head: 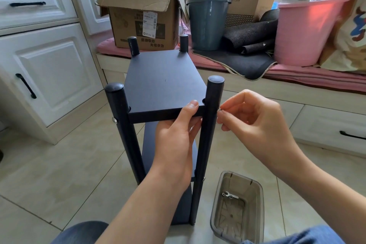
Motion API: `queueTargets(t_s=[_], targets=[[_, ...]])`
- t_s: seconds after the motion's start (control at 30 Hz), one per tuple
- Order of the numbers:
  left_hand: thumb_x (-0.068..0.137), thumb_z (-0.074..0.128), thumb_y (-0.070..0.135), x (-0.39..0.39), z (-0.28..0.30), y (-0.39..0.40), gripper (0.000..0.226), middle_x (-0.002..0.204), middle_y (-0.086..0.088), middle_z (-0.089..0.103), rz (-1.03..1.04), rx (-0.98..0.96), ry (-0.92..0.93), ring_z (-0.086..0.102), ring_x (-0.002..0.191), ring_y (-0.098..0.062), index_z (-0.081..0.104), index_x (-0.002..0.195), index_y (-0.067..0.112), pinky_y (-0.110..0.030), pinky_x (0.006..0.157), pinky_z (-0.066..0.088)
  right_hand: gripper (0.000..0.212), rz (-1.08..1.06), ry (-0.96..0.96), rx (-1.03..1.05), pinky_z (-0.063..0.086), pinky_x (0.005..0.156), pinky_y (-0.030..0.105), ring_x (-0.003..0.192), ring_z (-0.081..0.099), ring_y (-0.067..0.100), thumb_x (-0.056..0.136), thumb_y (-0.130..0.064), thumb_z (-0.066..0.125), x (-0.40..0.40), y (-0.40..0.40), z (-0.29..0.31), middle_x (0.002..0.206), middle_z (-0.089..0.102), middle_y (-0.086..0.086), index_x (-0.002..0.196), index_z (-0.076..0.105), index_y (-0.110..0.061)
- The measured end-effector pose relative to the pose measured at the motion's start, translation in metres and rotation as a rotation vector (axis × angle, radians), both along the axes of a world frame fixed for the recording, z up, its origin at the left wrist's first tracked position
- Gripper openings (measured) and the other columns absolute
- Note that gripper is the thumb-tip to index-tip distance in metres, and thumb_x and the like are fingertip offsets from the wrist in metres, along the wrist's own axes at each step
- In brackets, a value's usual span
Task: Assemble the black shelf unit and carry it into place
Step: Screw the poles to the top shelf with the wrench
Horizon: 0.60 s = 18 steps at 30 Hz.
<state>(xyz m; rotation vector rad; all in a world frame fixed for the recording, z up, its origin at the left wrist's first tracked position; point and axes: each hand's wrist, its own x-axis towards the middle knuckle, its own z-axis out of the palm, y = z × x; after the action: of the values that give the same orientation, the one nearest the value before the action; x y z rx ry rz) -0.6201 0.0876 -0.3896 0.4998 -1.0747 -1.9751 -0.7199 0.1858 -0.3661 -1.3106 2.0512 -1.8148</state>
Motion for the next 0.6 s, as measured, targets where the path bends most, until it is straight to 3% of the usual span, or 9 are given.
queueTargets(t_s=[0.23, 0.33, 0.5, 0.6], targets=[[0.096, 0.063, 0.015, 0.0010, 0.0009, 0.0013, 0.029, 0.090, -0.002, 0.078, -0.012, -0.011, -0.009, 0.075, 0.096, -0.020, 0.079, 0.076, 0.027, -0.035, 0.094, 0.052, 0.014, -0.016, 0.005, -0.007, 0.057, 0.062, 0.027, 0.061, 0.068, 0.016, 0.082, -0.002, 0.076, 0.0000, -0.0014, -0.0006, 0.071, 0.072, 0.000, 0.079, 0.066, -0.012], [0.096, 0.063, 0.016, 0.0012, 0.0004, 0.0014, 0.018, 0.090, -0.003, 0.078, -0.009, -0.007, -0.014, 0.075, 0.096, -0.020, 0.076, 0.085, 0.020, -0.037, 0.097, 0.052, 0.014, -0.008, -0.011, -0.018, 0.053, 0.060, 0.020, 0.061, 0.068, 0.018, 0.082, 0.000, 0.075, 0.0001, -0.0023, -0.0007, 0.071, 0.071, 0.002, 0.079, 0.066, -0.010], [0.096, 0.063, 0.016, 0.0008, -0.0002, 0.0010, 0.010, 0.093, -0.005, 0.078, -0.009, -0.002, -0.011, 0.075, 0.097, -0.022, 0.072, 0.093, 0.017, -0.038, 0.099, 0.051, 0.013, 0.003, -0.038, -0.009, 0.056, 0.061, 0.026, 0.060, 0.068, 0.019, 0.083, 0.000, 0.073, 0.0005, -0.0039, -0.0011, 0.070, 0.071, 0.004, 0.078, 0.064, -0.008], [0.096, 0.062, 0.016, 0.0006, -0.0001, 0.0011, 0.009, 0.094, -0.006, 0.077, -0.010, 0.008, -0.006, 0.074, 0.098, -0.023, 0.071, 0.094, 0.014, -0.038, 0.099, 0.052, 0.012, 0.024, -0.088, -0.029, 0.054, 0.058, 0.023, 0.058, 0.068, 0.018, 0.084, 0.001, 0.072, 0.0004, -0.0044, -0.0009, 0.070, 0.072, 0.006, 0.078, 0.064, -0.005]])
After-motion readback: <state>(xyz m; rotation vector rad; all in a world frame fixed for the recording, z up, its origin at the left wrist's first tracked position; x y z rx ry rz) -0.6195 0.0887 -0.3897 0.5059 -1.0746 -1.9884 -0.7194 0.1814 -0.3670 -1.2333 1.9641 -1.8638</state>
